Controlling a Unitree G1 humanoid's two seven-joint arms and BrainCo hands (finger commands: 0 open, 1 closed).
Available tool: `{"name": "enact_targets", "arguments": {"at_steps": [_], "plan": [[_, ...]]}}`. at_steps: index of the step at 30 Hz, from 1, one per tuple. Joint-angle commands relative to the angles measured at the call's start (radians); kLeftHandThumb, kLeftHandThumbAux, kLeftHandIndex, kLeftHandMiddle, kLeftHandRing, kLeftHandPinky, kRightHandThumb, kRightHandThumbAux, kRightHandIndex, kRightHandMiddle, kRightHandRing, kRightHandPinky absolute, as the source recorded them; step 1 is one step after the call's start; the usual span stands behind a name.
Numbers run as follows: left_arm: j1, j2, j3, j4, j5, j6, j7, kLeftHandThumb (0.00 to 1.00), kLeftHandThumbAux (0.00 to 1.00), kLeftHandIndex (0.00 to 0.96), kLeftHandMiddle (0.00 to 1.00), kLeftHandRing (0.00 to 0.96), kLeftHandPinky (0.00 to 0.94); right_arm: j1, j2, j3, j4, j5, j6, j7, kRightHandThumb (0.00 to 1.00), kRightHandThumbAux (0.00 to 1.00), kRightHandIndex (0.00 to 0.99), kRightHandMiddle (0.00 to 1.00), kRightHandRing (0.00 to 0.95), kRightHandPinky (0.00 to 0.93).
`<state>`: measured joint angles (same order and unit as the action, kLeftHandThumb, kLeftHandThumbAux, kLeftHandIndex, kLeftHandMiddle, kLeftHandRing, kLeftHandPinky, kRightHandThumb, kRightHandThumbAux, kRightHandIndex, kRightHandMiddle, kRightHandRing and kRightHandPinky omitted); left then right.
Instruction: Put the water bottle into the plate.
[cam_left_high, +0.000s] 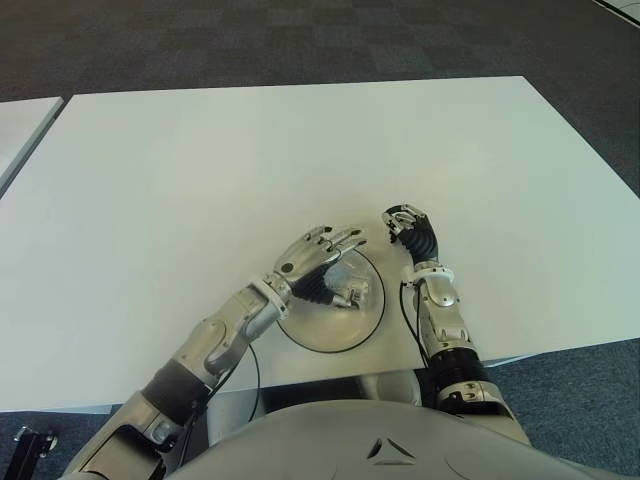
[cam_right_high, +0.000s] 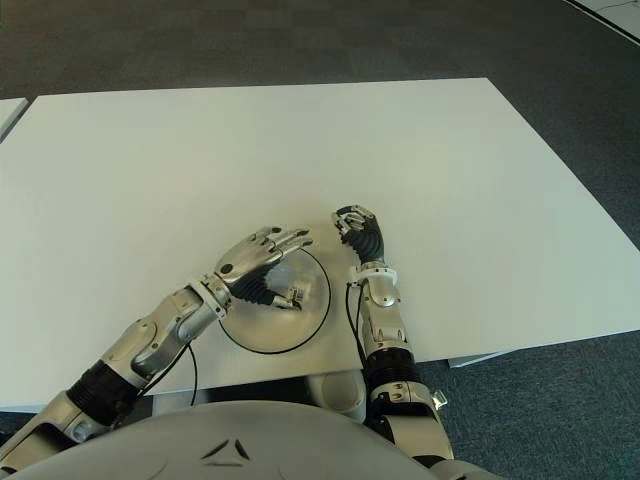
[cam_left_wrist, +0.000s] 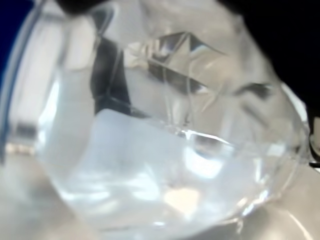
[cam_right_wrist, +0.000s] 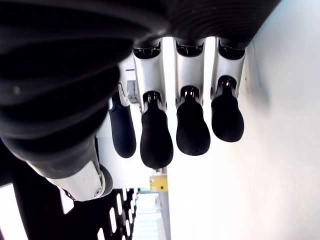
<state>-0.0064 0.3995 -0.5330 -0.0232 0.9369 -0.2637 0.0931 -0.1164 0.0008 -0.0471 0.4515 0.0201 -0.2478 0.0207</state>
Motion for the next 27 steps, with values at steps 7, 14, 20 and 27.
{"name": "enact_targets", "arguments": {"at_steps": [7,14,20,27], "plan": [[-0.013,-0.011,0.003,0.052,0.072,-0.042,0.222,0.063,0.414,0.0,0.0,0.0,0.0,0.015,0.0,-0.003,0.017,0.006,0.017,0.011,0.704,0.726,0.438,0.756,0.74,0.72],[-0.024,-0.017,-0.005,0.082,0.126,-0.047,0.363,0.102,0.385,0.0,0.0,0.0,0.0,0.018,0.002,-0.003,0.012,0.0,0.016,-0.001,0.704,0.727,0.438,0.752,0.734,0.705],[-0.03,-0.023,-0.009,0.098,0.168,-0.033,0.444,0.105,0.368,0.0,0.0,0.0,0.0,0.018,0.002,-0.003,0.011,0.002,0.018,0.001,0.704,0.727,0.438,0.753,0.735,0.708],[-0.031,-0.031,-0.015,0.105,0.215,-0.001,0.511,0.105,0.342,0.0,0.0,0.0,0.0,0.014,-0.002,-0.007,0.022,0.009,0.007,0.013,0.704,0.726,0.439,0.752,0.736,0.726]]}}
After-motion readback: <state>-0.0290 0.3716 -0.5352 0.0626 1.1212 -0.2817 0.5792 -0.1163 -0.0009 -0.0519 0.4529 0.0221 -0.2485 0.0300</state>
